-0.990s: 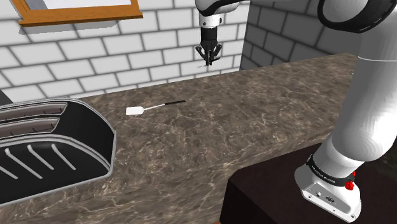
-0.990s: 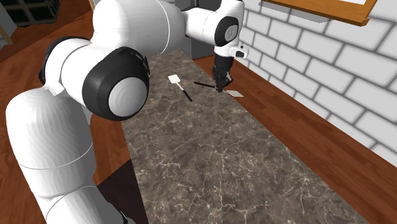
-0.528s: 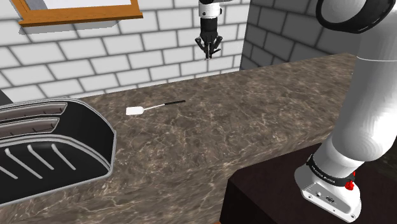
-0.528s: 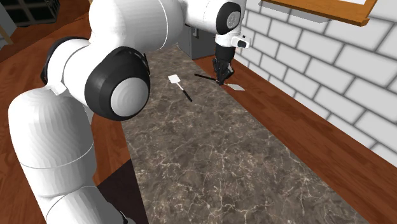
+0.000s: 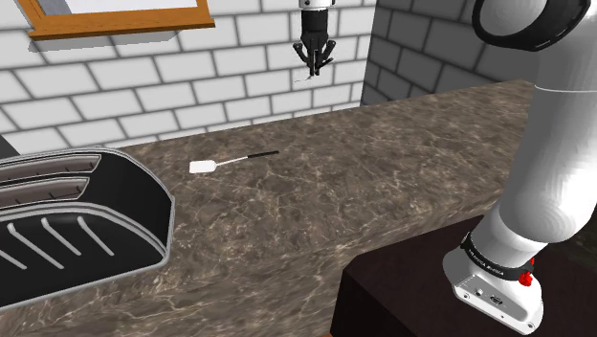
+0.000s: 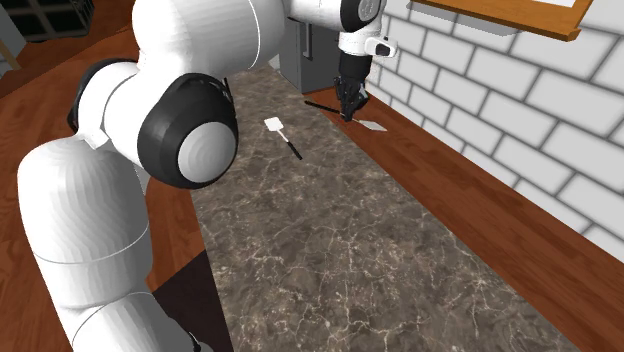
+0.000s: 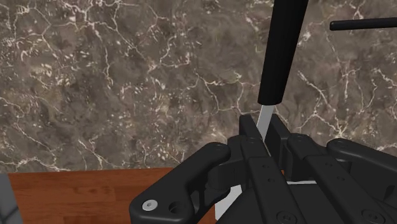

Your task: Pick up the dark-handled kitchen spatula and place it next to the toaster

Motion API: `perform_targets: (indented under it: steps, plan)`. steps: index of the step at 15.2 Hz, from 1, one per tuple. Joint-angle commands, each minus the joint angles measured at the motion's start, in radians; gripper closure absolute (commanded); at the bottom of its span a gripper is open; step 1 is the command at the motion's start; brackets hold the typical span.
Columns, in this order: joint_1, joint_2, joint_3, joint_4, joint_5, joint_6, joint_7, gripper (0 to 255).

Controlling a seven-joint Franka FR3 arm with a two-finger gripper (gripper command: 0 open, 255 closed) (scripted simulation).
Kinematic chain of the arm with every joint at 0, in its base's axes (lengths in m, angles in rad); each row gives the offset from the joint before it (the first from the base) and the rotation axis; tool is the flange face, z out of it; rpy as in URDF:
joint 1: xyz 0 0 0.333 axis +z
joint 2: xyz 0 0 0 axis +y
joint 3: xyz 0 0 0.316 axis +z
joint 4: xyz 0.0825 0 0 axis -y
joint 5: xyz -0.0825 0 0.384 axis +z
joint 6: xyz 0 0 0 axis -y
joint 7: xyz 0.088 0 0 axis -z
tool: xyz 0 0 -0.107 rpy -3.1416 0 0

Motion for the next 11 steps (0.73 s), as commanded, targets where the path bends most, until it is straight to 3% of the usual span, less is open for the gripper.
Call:
perform_targets:
  steps: [1,11]
  plan:
    - [0.0,0.009,0.0,0.044,0.0,-0.035,0.0,255]
    - [0.004,0.084,0.001,0.297,-0.004,-0.213,0.005,255]
